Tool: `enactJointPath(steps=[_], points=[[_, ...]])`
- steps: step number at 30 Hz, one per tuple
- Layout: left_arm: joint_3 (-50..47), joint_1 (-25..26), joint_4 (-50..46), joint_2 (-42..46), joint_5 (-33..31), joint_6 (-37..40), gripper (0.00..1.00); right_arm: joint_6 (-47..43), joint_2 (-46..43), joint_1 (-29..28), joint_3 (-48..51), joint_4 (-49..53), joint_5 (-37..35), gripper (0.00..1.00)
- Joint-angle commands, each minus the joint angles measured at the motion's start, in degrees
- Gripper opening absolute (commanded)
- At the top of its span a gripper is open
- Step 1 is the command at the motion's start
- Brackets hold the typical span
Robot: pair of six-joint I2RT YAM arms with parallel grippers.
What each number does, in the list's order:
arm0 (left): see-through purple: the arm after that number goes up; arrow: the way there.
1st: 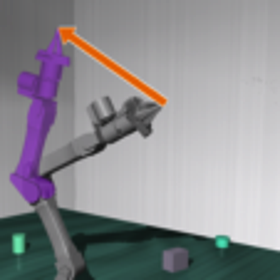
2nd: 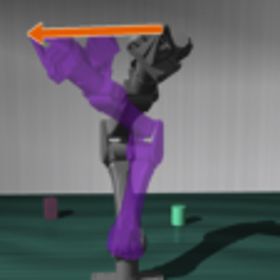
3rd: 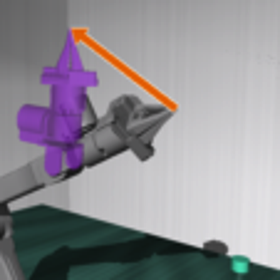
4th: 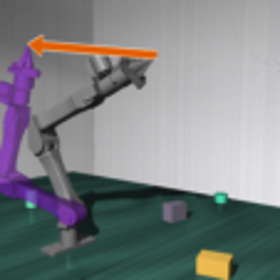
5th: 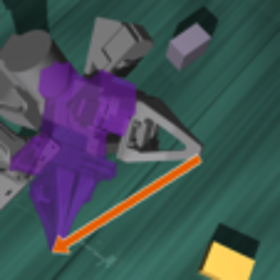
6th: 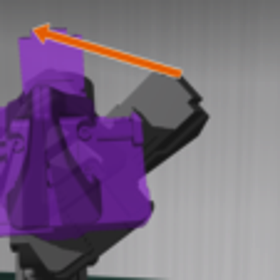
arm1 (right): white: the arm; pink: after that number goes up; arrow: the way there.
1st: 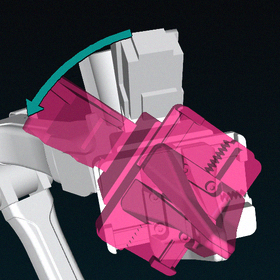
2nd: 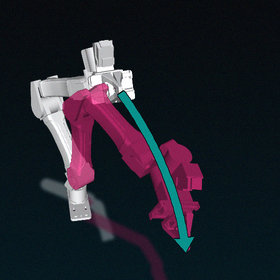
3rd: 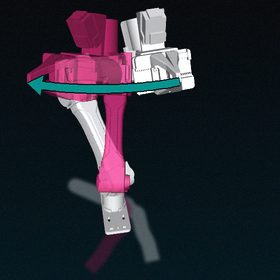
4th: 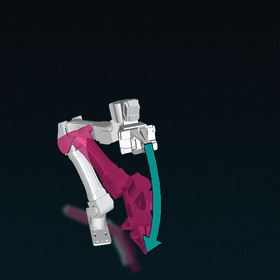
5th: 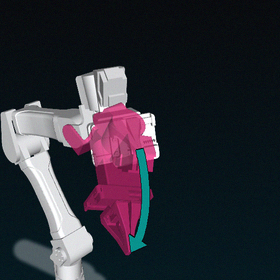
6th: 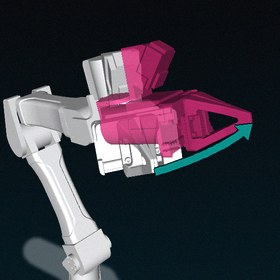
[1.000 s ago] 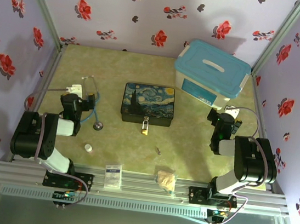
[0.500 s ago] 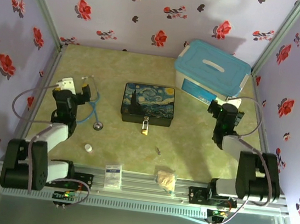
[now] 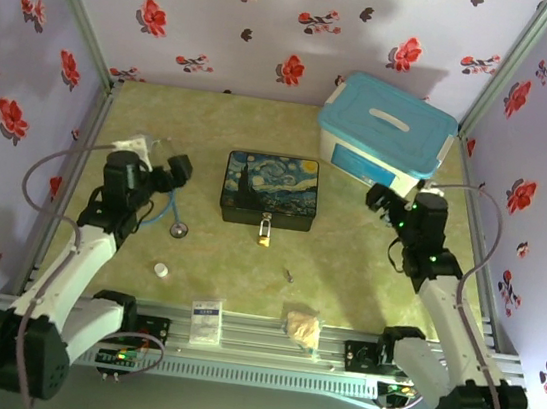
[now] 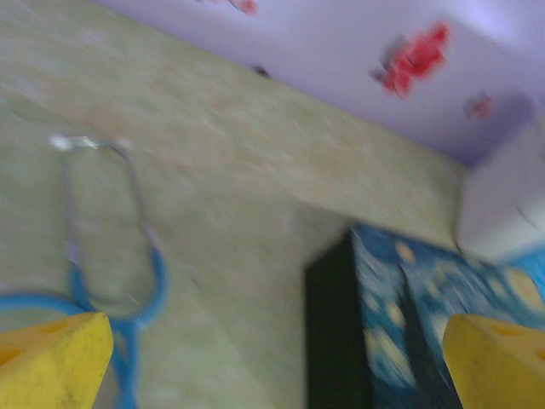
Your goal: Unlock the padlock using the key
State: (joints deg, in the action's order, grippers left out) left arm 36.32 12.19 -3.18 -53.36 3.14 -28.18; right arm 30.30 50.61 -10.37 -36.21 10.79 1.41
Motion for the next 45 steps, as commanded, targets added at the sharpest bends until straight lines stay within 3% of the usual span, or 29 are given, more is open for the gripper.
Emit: enactJointPath(steps=[1,11,16,20,27,39,45], points=[[1.3,5.9,-12.8,1.1,1.0,-1.0,1.0,2.0,-0.7,-7.6,1.3,11.6,-1.0,0.96],[-2.1,24.0,-9.8,-2.8,0.1,-8.3,1.0,13.3,9.1,-33.3,7.0,9.3,-11.6,0.81],[-5.3,29.2,-3.4,-4.9,1.1,-16.0,1.0,19.0,19.7,-42.3,6.1,2.0,-14.4,0.7],[-6.6,32.3,-2.0,-3.5,-0.2,-18.2,1.0,19.4,28.6,-50.0,0.2,2.7,-19.1,0.65],[-7.6,33.5,-3.8,-3.1,-0.7,-18.9,1.0,21.3,36.4,-54.6,-5.0,7.2,-22.1,0.57],[-8.3,34.5,-1.1,-4.6,-1.1,-19.4,1.0,25.4,38.4,-58.7,-5.5,13.0,-24.9,0.38],[-7.8,35.1,-1.0,-4.7,-1.0,-19.4,1.0,28.6,36.9,-60.6,-3.3,12.3,-25.9,0.35]])
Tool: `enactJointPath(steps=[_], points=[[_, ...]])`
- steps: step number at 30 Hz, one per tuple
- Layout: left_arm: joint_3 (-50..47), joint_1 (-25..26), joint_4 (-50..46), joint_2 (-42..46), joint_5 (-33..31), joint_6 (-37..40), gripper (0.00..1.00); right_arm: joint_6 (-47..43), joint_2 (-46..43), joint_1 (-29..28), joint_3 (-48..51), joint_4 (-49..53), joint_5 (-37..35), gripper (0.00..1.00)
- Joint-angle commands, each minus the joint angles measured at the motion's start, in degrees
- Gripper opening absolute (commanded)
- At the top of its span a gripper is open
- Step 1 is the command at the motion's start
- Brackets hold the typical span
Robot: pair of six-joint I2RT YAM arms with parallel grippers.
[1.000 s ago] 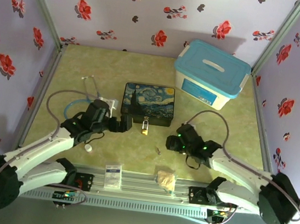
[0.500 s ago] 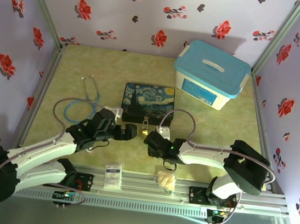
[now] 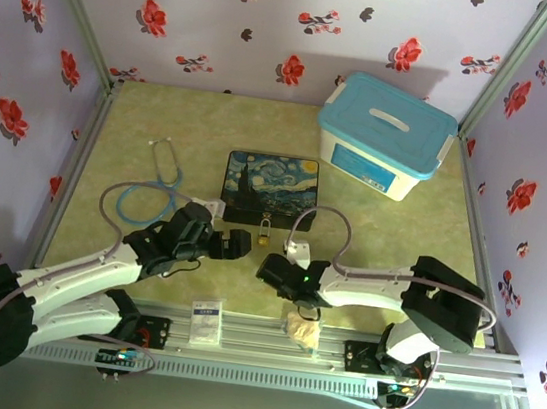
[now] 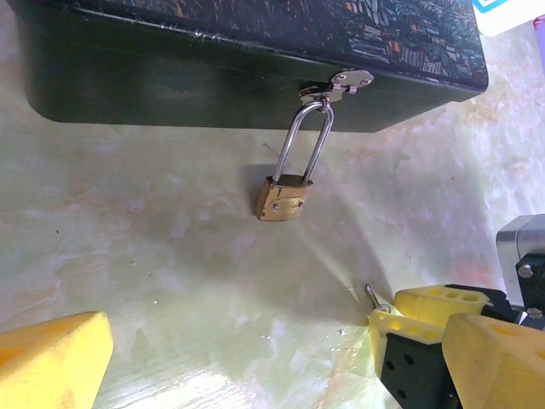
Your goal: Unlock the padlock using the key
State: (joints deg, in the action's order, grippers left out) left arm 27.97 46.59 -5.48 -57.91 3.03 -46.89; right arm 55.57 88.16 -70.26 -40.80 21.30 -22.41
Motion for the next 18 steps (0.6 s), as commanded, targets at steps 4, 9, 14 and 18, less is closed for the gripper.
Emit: enactJointPath(steps=[4,9,14,18], points=[[0.7,0.7,1.4,0.0,-1.1,-0.7,1.0,3.7,-0.6,-0.7,1.8,2.5,-3.1,0.31],[0.0,0.9,1.8,-0.1,-1.2,-0.9,1.0,2.2,-1.1,-0.7,3.4,-2.0,-2.1,0.27],[-0.1,1.0,2.0,-0.2,-1.3,-1.2,1.0,3.9,1.1,-0.7,3.8,-5.4,1.2,0.11],[-0.8,1.0,3.0,0.2,-2.5,-1.2,1.0,4.1,-0.6,-0.7,6.5,-7.5,1.0,0.08]])
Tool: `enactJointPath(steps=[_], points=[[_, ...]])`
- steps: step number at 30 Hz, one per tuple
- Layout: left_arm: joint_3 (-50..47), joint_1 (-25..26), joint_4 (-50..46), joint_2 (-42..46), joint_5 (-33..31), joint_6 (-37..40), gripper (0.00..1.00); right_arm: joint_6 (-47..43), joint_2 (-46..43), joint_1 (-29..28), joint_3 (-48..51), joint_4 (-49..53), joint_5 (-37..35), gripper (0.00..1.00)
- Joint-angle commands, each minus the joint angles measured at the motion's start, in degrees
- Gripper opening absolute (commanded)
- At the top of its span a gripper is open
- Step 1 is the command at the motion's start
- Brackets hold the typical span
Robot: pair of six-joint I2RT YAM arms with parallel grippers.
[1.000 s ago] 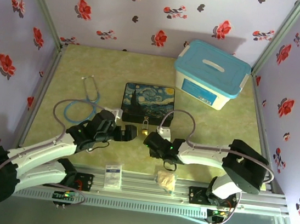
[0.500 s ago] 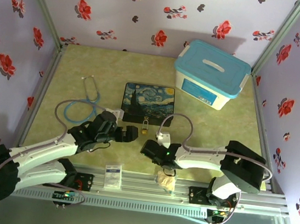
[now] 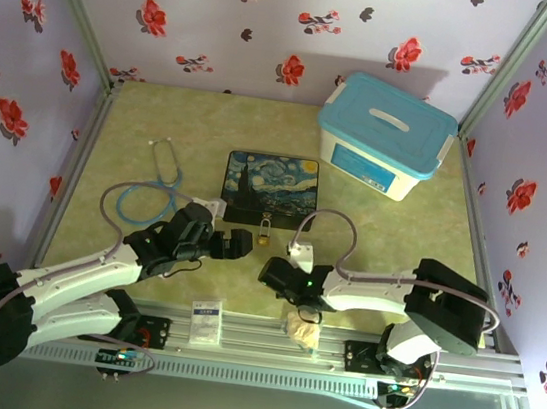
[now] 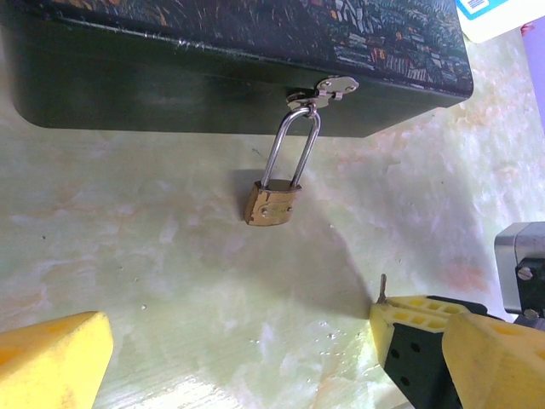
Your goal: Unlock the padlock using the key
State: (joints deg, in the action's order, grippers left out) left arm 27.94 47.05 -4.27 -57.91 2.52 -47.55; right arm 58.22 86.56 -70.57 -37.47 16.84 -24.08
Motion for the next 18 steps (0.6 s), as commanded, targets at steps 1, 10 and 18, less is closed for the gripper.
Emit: enactJointPath(steps=[1,10,18], points=[[-1.3,0.7,2.5,0.5,-2.3,-0.7,1.0,0.9,0.1,-0.3,3.8,-3.4,2.3,0.06],[-8.4,1.0,18.7,1.5,-2.5,-5.8,0.98,-10.4,-9.6,0.6,11.0,-10.5,1.1,0.0],[-4.3,3.0,17.0,-0.1,-1.8,-9.1,0.94,-23.6,-21.4,2.0,14.4,-12.8,-2.9,0.0]])
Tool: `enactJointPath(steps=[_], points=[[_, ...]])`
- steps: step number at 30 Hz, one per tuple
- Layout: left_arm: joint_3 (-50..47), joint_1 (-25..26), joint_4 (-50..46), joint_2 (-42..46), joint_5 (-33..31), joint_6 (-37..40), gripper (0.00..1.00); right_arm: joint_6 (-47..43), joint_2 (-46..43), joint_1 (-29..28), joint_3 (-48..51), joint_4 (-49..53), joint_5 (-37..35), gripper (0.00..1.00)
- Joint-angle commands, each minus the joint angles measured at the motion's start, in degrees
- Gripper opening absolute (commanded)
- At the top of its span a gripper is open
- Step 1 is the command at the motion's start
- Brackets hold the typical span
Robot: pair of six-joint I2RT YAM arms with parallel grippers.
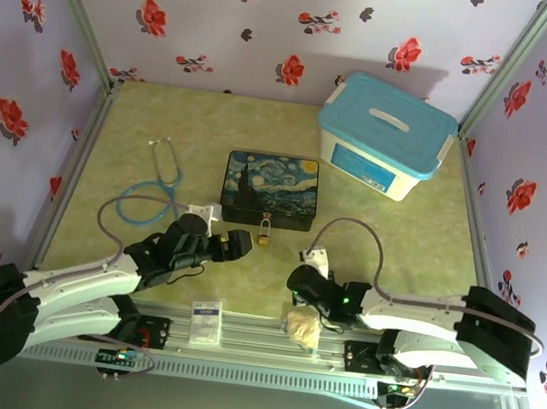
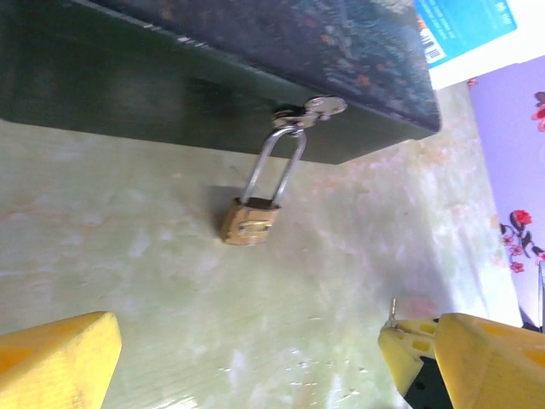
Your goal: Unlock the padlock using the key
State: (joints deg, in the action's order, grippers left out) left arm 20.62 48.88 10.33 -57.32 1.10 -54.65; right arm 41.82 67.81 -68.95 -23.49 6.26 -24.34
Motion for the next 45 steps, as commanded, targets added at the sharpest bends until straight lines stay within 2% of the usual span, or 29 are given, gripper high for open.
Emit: enactJointPath(steps=[1,5,12,19,24,29,33,36,41,43,45], points=[[3.5,1.7,2.8,-1.2,-0.2,-2.5,0.94,-9.2,-3.8,0.4,0.2,-2.3,-3.2,0.0],[6.0,4.2,4.3,-2.9,-0.3,-1.9,0.94,-16.2,-8.1,0.4,-1.1,-2.4,-2.6,0.0],[9.3,4.3,6.1,-6.9,3.0,-2.2,0.9,-27.7,-11.0,-0.3,-4.3,0.1,-0.1,0.0],[11.8,4.2,5.4,-10.1,6.9,-0.3,0.84,-40.7,-12.8,-1.1,-1.3,-8.0,9.9,0.0],[12.5,4.3,4.8,-12.6,9.5,-0.3,0.82,-46.5,-15.1,-1.4,2.2,-15.0,13.3,0.0],[14.1,5.0,6.0,-14.5,12.4,-0.3,0.73,-48.6,-14.8,-1.3,0.5,-13.0,11.4,0.0],[14.1,5.1,6.3,-14.7,12.3,-0.2,0.59,-49.3,-14.1,-1.3,-0.1,-13.7,9.1,0.0],[14.3,5.3,6.3,-15.1,12.8,-0.1,0.52,-49.6,-12.5,-1.3,-1.1,-13.2,8.1,0.0],[14.2,5.5,4.3,-16.1,13.0,0.7,0.49,-49.5,-10.2,-1.3,-2.0,-13.4,6.3,0.0],[14.0,5.6,4.1,-16.9,13.2,0.5,0.39,-49.3,-9.7,-1.3,-2.1,-14.4,6.0,0.0],[13.6,5.8,4.6,-17.4,13.5,0.3,0.35,-49.3,-8.7,-1.4,-2.2,-15.0,6.0,0.0]])
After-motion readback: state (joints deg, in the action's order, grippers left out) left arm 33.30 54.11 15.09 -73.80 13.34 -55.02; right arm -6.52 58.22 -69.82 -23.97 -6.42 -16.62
